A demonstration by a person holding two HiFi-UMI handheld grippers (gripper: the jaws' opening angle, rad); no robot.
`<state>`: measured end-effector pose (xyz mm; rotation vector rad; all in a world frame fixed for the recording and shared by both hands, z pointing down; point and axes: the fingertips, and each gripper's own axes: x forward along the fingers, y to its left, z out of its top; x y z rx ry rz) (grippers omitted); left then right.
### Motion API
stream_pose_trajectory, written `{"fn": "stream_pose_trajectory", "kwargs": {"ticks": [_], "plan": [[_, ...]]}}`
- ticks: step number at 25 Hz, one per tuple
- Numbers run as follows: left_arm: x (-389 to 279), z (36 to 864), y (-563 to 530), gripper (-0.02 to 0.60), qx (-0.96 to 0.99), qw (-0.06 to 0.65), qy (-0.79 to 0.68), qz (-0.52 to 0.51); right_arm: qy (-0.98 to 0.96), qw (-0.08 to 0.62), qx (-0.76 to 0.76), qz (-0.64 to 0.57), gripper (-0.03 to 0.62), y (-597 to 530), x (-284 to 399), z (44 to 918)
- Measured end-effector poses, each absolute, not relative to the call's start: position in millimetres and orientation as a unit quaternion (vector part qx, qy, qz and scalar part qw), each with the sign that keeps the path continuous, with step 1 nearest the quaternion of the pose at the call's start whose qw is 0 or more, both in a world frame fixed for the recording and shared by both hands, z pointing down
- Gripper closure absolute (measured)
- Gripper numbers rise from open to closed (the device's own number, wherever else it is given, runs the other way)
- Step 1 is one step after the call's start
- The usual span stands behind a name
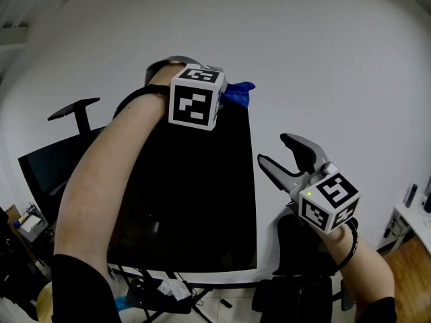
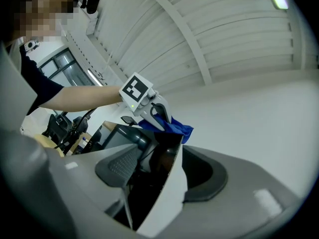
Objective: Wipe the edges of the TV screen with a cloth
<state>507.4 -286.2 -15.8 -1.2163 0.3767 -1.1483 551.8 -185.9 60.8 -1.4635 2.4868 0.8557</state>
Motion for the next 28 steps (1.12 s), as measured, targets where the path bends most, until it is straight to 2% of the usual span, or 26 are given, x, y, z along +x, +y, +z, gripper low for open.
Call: {"fn": "stream_pose_trajectory", "kwargs": {"ticks": [11,17,23,28], "plan": [[572,-19,-262,0.506,-0.553,0.685,0.168,-0.443,0.819,0.071,-0.496,0.28,0.305,-173,582,66],[593,-21,-222,0.508,-0.634,0.678,0.163,-0.334,0.824,0.088,-0.492,0.268,0.306,-165,588,69],[584,2,-182,0.508,-0.713,0.646,0.159,-0.221,0.832,0.112,-0.482,0.25,0.307,-154,583,90],[539,51,-162,0.508,-0.768,0.596,0.171,-0.16,0.84,0.115,-0.486,0.211,0.307,-149,564,138]]}}
